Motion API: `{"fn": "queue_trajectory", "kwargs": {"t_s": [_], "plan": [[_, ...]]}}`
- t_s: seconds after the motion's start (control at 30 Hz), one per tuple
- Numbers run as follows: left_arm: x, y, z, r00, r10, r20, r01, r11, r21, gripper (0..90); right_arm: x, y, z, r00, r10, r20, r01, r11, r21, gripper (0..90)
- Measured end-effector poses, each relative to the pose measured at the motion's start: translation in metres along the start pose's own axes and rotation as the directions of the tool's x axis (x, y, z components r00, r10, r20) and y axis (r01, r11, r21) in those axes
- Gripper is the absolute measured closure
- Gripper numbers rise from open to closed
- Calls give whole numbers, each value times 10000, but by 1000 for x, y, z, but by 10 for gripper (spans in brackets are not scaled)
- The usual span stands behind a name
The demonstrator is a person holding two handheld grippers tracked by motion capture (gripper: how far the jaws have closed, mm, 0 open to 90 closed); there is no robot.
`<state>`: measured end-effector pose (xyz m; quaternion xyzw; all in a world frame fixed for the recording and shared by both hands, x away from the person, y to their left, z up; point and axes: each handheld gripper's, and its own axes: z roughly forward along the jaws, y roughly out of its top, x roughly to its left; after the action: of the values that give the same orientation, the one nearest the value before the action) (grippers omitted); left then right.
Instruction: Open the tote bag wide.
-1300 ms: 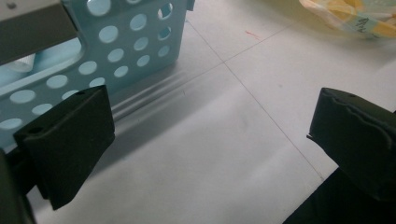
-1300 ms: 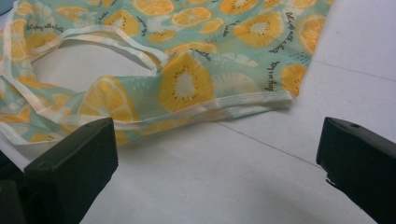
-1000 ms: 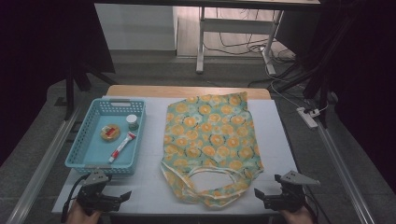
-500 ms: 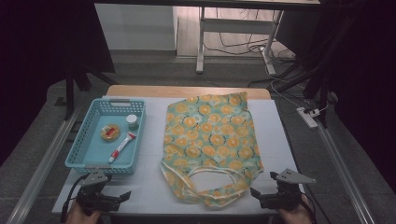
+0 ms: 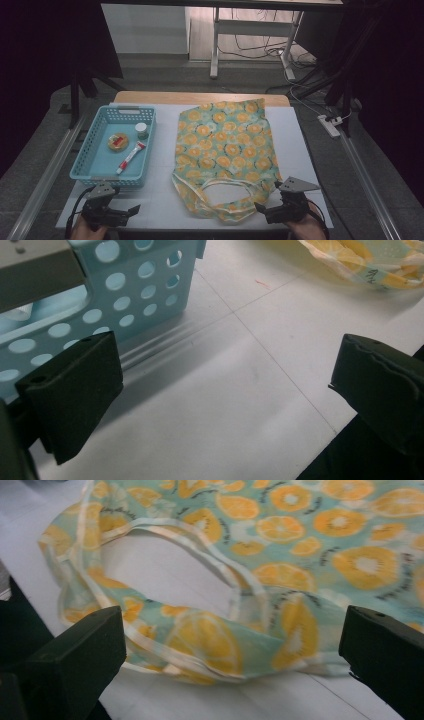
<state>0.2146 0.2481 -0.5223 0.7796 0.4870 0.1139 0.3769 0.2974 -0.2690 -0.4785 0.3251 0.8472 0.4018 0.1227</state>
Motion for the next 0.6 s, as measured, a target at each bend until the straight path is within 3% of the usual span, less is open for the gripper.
{"fn": "queue_trajectory", "kwargs": {"t_s": [0.33, 0.6], "plan": [[0, 0, 0, 10000, -26, 17, 26, 10000, 0, 1, 18, 16, 22, 9946, -502, -904, 550, 9972, 510, 0], [1, 0, 0, 10000, -55, 58, 56, 10000, -23, 1, 32, 27, 47, 9840, -932, -1516, 1089, 9891, 991, 0]]}}
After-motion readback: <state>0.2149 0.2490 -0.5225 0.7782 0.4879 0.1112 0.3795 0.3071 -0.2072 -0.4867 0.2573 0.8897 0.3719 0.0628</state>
